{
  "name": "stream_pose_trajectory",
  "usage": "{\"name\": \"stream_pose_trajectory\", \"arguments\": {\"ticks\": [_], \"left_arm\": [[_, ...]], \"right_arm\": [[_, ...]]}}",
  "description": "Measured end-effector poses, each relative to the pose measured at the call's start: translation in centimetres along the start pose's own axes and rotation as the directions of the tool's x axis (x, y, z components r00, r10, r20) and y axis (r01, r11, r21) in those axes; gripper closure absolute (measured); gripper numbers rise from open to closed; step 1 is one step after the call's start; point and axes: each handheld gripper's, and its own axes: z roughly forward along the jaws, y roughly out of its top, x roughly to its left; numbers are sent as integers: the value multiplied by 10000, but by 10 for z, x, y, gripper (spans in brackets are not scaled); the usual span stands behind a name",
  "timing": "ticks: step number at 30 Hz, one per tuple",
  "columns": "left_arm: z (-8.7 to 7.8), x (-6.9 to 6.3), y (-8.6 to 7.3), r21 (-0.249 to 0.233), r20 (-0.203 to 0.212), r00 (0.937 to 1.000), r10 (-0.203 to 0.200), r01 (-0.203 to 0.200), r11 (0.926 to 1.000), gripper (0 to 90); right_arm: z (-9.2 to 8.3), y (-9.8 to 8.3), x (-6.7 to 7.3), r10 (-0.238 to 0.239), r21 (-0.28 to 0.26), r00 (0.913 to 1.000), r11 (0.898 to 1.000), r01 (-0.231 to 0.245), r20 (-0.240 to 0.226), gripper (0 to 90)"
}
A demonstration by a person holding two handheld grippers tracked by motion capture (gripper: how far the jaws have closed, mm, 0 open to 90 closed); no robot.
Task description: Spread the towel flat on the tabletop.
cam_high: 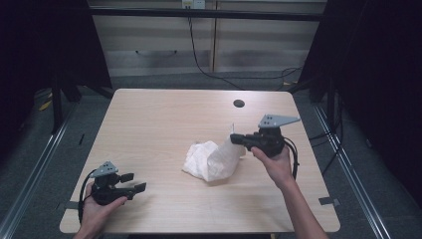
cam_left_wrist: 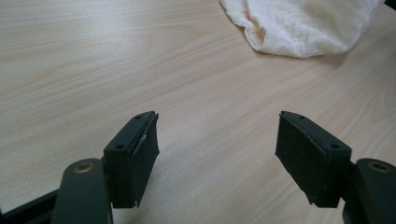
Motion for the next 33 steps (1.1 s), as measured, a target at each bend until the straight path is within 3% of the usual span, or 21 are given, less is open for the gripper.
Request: {"name": "stream_pose_trajectory", "arguments": {"ticks": [6,12,19,23,26,28,29,30,33], "left_arm": [[1,-1,0,27,3,10000,48,-48,10000,297],[4,-3,1,95,2,10000,71,-71,9999,298],[2,-2,1,94,-25,10000,46,-45,9999,298],[2,-2,0,45,7,10000,14,-14,10000,298],[2,-2,0,74,-7,10000,19,-19,10000,297],[2,-2,0,39,7,10000,8,-8,10000,297],[2,-2,0,39,7,10000,8,-8,10000,297],[2,-2,0,73,0,10000,15,-15,10000,297],[3,-2,0,98,3,10000,32,-32,9999,297]], "right_arm": [[-10,-55,9,222,959,9996,9951,-236,162,898],[-23,-99,13,770,1576,9965,9842,-812,327,897],[-24,-133,15,991,2812,9912,9521,-1201,878,891],[-27,-142,16,1051,3214,9891,9375,-1332,1034,819],[-33,-144,16,1192,3116,9850,9378,-1528,1244,698],[-42,-144,14,1368,2828,9806,9436,-1722,1407,623],[-42,-144,14,1368,2828,9806,9436,-1722,1407,623],[-54,-142,11,1575,2436,9719,9495,-1976,1748,578],[-68,-140,2,1773,1988,9623,9553,-2186,2060,553]]}}
